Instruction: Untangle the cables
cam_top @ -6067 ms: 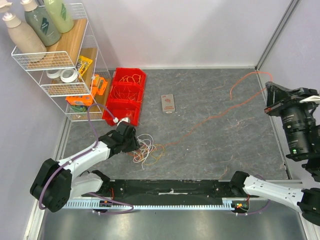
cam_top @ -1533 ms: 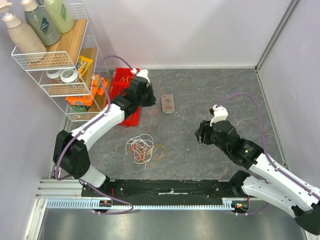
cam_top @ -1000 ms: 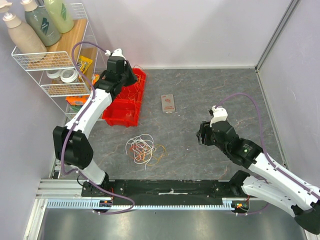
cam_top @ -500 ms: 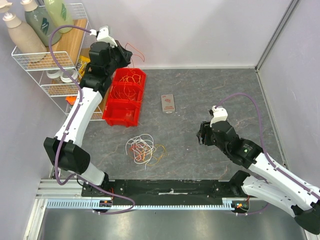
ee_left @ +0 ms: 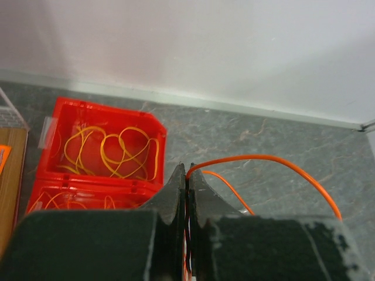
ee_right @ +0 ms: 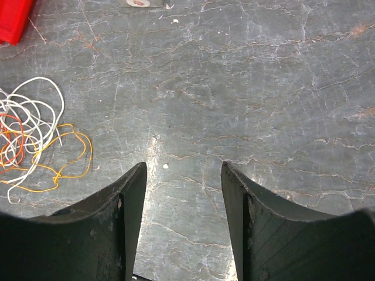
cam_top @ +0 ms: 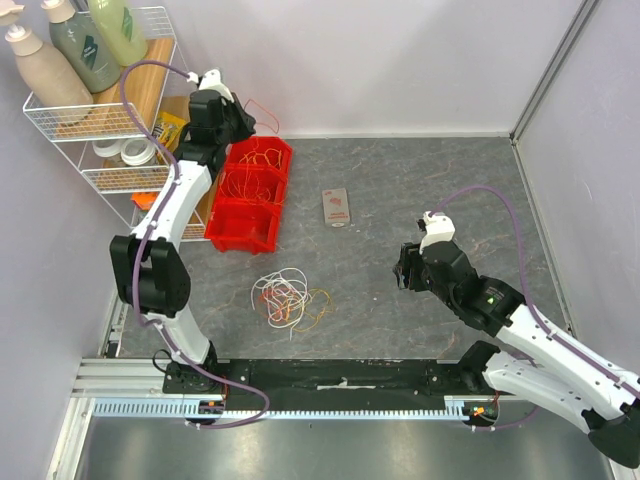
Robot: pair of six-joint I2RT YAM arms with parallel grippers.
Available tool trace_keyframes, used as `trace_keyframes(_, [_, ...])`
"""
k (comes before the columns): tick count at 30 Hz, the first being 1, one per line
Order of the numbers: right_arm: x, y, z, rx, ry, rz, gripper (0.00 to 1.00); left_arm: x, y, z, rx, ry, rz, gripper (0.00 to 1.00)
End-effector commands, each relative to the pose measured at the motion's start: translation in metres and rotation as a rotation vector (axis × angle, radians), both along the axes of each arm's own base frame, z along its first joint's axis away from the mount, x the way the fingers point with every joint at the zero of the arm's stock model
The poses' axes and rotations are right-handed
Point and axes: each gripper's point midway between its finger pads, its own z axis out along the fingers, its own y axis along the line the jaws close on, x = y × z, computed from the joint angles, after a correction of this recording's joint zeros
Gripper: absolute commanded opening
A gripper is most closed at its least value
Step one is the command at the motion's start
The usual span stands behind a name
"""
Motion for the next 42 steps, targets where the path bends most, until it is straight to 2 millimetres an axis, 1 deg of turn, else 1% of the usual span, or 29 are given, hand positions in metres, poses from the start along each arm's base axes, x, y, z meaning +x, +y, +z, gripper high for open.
trace_keyframes(1, [0.006, 0.002, 0.022, 0.026, -0.042, -0.010, 0.61, 0.012, 0.007, -0.015, 0.023, -0.023, 0.000, 0.02])
trace_keyframes(5, [0.006, 0.002, 0.021, 0.025, -0.039, -0.011, 0.61, 0.016, 0.013, -0.037, 0.047, 0.006, 0.026, 0.02])
trace_keyframes(8, [0.006, 0.002, 0.020, 0.024, -0.037, -0.013, 0.61, 0.014, 0.018, -0.056, 0.070, 0.057, 0.046, 0.02])
trace_keyframes(10, [0.006, 0.002, 0.019, 0.026, -0.036, -0.015, 0.61, 0.010, 0.030, -0.070, 0.082, 0.091, 0.108, 0.02])
trace_keyframes(13, [0.006, 0.002, 0.017, 0.028, -0.032, -0.014, 0.61, 0.001, 0.043, -0.097, 0.081, 0.164, 0.201, 0.02])
trace_keyframes(14, [0.005, 0.002, 0.016, 0.026, -0.029, -0.013, 0.61, -0.001, 0.046, -0.110, 0.092, 0.196, 0.211, 0.02])
trace_keyframes(17, [0.004, 0.003, 0.016, 0.030, -0.026, -0.007, 0.61, -0.001, 0.051, -0.139, 0.115, 0.294, 0.243, 0.02])
trace_keyframes(19, [0.004, 0.002, 0.015, 0.029, -0.027, -0.009, 0.61, -0.001, 0.054, -0.155, 0.128, 0.347, 0.264, 0.02])
trace_keyframes(24, [0.002, 0.003, 0.013, 0.035, -0.019, -0.009, 0.61, 0.000, 0.058, -0.177, 0.145, 0.412, 0.292, 0.02])
trace_keyframes(27, [0.002, 0.003, 0.010, 0.035, -0.014, -0.011, 0.62, -0.004, 0.064, -0.191, 0.162, 0.462, 0.322, 0.02])
trace_keyframes(30, [0.003, 0.004, 0.009, 0.034, -0.009, -0.009, 0.61, -0.005, 0.068, -0.197, 0.179, 0.477, 0.343, 0.02])
trace_keyframes(33, [0.003, 0.006, 0.008, 0.034, -0.005, -0.004, 0.61, -0.005, 0.067, -0.191, 0.178, 0.484, 0.341, 0.11])
trace_keyframes(34, [0.003, 0.005, 0.008, 0.034, -0.005, -0.004, 0.61, -0.005, 0.065, -0.185, 0.169, 0.476, 0.331, 0.15])
trace_keyframes(39, [0.003, 0.008, 0.005, 0.040, 0.003, 0.001, 0.62, -0.011, 0.053, -0.158, 0.130, 0.433, 0.281, 0.36])
trace_keyframes(42, [0.002, 0.009, 0.003, 0.045, 0.008, 0.005, 0.62, -0.018, 0.057, -0.145, 0.126, 0.410, 0.301, 0.51])
